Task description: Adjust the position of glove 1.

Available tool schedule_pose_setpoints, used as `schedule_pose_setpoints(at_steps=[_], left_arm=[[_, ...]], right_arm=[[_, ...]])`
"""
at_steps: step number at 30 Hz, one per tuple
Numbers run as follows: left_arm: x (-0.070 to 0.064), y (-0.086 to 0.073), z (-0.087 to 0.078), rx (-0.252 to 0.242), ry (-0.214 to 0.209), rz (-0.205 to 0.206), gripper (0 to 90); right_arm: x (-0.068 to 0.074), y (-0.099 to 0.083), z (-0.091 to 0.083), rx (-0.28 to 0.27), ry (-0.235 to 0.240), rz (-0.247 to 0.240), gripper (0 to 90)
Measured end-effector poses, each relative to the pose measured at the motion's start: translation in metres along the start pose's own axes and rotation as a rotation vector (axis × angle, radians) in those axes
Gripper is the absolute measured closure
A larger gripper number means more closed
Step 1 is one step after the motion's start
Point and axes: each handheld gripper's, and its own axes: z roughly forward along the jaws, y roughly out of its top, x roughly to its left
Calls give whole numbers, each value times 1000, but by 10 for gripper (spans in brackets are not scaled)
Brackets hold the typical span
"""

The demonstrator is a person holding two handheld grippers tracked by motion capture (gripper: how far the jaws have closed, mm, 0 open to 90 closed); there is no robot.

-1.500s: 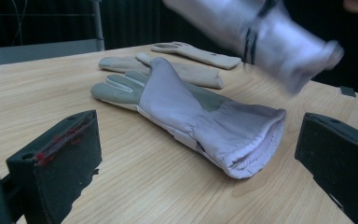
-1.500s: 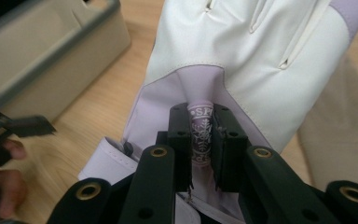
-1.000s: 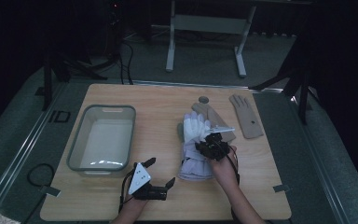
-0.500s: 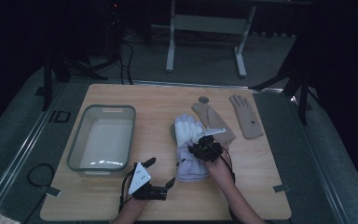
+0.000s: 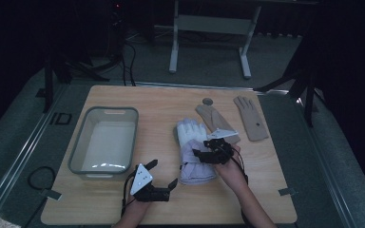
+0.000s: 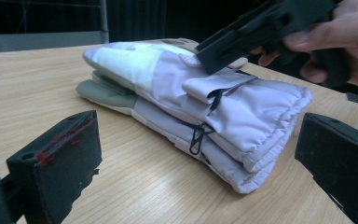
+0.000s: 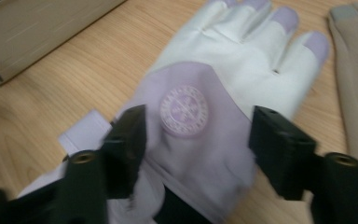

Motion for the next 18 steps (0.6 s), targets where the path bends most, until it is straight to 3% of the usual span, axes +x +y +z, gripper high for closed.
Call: schedule_pose_setpoints(at_steps=[1, 5, 8, 10, 12, 15, 16, 18], left_arm=[[0, 0, 0, 7, 7, -1, 2], [-1, 2, 2, 78, 24, -12, 2], [0, 7, 3, 122, -7, -80, 2], [-1, 10, 4, 135, -10, -87, 2], [-2, 17, 8, 161, -14, -108, 2], [-3, 26, 15, 191, 2, -143, 12], [-3, 30, 19, 200, 5, -150, 13], [-4, 37, 26, 217, 6, -152, 13]], right_arm=[[-3, -1, -3, 3, 4, 3, 281], [-18, -9, -14, -10, 31, 37, 210], [-26, -15, -22, -11, 41, 60, 106], [-28, -17, -24, -16, 32, 69, 104], [-32, -20, -30, -16, 62, 125, 110], [-36, -18, -35, -24, 27, 148, 283], [-38, -18, -36, -36, 24, 152, 377], [-39, -15, -36, -46, 14, 159, 479]])
